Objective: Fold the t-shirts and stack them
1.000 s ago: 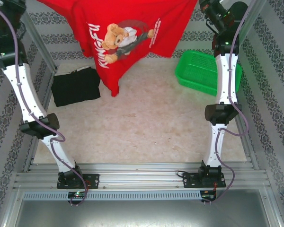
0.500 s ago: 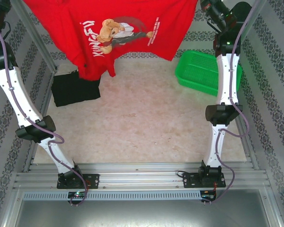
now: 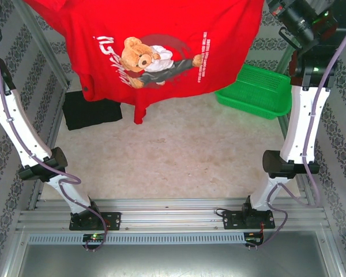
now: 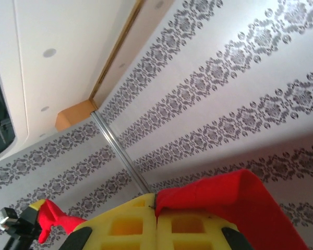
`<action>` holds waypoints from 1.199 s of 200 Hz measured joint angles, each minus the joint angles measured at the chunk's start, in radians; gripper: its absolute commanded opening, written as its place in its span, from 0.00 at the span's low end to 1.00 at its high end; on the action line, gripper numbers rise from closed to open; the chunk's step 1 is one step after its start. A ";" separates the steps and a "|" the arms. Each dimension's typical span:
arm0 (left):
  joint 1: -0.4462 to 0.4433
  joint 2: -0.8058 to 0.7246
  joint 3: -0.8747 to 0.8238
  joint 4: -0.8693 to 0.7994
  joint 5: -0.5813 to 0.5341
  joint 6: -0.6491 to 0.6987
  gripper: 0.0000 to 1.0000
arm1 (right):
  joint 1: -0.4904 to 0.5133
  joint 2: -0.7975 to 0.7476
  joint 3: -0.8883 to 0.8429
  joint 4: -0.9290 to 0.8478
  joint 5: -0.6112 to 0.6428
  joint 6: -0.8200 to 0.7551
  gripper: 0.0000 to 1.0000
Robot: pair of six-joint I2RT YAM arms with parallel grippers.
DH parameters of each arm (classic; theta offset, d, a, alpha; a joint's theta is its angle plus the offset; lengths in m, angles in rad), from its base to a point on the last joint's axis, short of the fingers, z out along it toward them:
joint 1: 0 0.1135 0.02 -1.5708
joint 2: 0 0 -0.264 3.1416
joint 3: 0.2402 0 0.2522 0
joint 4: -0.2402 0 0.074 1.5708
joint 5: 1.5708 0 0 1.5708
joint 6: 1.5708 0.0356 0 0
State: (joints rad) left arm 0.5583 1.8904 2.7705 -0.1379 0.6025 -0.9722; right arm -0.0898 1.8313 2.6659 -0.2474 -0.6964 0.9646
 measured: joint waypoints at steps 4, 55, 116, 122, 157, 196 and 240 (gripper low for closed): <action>0.000 0.005 0.000 0.006 0.000 -0.006 0.00 | 0.000 0.005 0.008 0.001 0.000 0.000 0.00; -0.031 0.140 -0.005 0.073 0.054 -0.107 0.00 | 0.002 0.259 0.179 0.039 0.005 0.076 0.00; -0.145 0.308 -0.002 0.164 0.044 -0.212 0.00 | 0.002 0.551 0.195 0.344 0.134 0.362 0.00; -0.146 0.323 0.003 0.184 0.039 -0.224 0.00 | 0.002 0.566 0.199 0.378 0.147 0.384 0.00; -0.146 0.354 0.005 0.307 0.005 -0.276 0.00 | 0.001 0.574 0.208 0.530 0.173 0.475 0.00; -0.132 0.328 -0.060 0.512 0.071 -0.328 0.00 | -0.026 0.517 0.106 0.650 0.056 0.552 0.00; -0.105 -0.097 -0.978 0.594 0.185 -0.198 0.00 | -0.023 0.096 -0.811 0.523 -0.063 0.309 0.00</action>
State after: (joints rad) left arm 0.4534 1.7935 1.7924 0.4557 0.7876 -1.1706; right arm -0.1127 1.9270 1.8553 0.2752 -0.7589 1.2739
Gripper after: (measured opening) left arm 0.050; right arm 0.068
